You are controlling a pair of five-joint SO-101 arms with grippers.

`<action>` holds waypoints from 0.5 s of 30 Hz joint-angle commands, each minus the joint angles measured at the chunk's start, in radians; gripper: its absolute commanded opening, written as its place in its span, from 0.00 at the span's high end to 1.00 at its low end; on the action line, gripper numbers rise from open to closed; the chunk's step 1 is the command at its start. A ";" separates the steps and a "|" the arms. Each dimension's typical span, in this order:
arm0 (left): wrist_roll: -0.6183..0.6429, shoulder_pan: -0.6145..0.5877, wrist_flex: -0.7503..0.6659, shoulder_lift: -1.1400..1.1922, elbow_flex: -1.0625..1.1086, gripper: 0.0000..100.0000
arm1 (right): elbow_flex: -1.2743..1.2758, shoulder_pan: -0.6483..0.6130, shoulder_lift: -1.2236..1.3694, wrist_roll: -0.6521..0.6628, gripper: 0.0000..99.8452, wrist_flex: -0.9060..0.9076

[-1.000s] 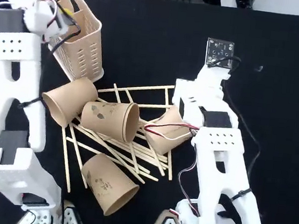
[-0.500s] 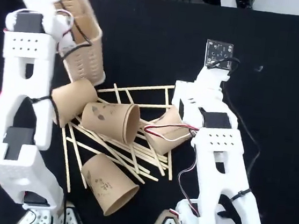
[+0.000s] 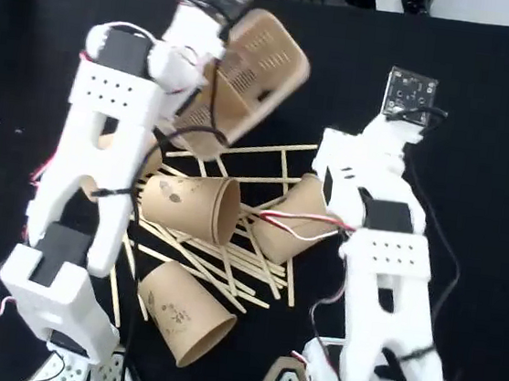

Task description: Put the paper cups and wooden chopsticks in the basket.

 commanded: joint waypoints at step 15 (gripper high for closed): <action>-0.015 0.159 0.049 -0.012 0.004 0.97 | 0.067 -0.153 -0.064 0.235 0.83 -0.345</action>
